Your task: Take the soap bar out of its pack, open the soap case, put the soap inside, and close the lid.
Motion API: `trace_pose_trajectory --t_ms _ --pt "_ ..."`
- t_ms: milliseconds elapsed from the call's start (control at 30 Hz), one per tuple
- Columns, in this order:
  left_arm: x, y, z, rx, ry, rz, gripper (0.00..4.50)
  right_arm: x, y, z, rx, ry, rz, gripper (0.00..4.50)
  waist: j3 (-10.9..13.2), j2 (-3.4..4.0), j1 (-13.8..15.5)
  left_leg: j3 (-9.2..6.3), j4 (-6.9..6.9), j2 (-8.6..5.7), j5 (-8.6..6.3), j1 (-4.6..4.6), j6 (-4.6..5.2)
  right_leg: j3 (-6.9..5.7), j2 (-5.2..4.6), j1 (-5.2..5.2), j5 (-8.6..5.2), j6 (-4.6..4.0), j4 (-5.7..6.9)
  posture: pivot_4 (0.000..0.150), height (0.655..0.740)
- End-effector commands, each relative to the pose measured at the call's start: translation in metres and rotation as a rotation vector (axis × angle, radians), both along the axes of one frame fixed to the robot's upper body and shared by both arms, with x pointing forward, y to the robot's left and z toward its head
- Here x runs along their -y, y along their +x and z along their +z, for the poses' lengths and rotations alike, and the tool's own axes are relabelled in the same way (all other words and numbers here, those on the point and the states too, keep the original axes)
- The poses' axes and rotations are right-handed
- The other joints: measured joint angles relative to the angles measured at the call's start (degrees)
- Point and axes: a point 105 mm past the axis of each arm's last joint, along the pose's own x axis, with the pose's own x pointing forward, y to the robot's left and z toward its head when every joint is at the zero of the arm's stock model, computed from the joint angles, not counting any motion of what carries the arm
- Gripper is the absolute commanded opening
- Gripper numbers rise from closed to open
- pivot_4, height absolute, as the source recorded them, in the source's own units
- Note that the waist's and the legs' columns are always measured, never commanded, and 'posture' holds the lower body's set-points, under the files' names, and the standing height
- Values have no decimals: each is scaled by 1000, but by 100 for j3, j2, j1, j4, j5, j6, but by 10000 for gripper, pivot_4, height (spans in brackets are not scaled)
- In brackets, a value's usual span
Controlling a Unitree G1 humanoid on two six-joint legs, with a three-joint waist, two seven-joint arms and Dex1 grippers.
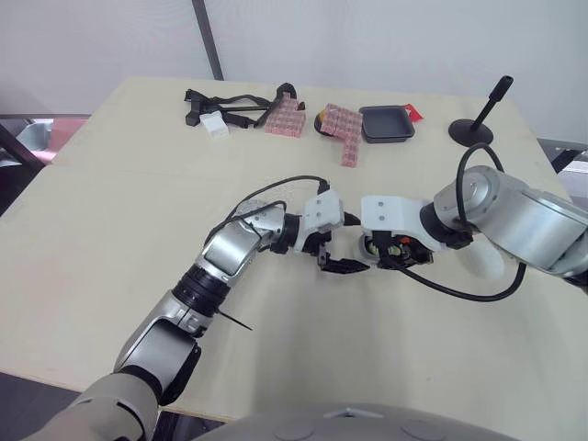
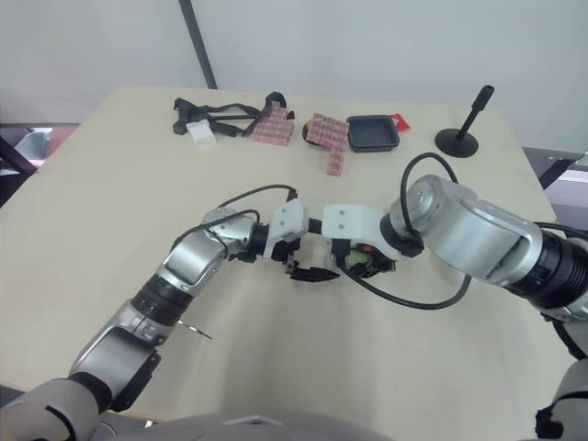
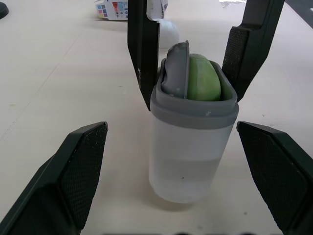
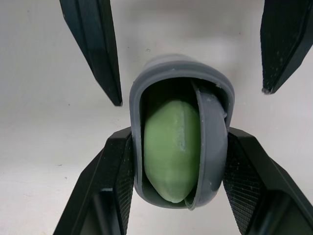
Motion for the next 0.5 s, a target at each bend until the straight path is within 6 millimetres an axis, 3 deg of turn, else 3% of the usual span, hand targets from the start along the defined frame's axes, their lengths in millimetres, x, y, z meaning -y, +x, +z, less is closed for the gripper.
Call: trace_pose_trajectory --t_ms 33,500 --pt "3 0 9 39 -5 -11 45000 -1 1 4 31 3 10 20254 0 0 -11 0 0 0 0 1 0 1 0 0 0 0 0 1500 7400" --pt "7 -1 10 42 -7 -17 45000 -1 2 2 25 -4 6 20254 0 0 -27 5 -4 3 0 27 0 7 0 19 -1 -1 -10 1500 7400"
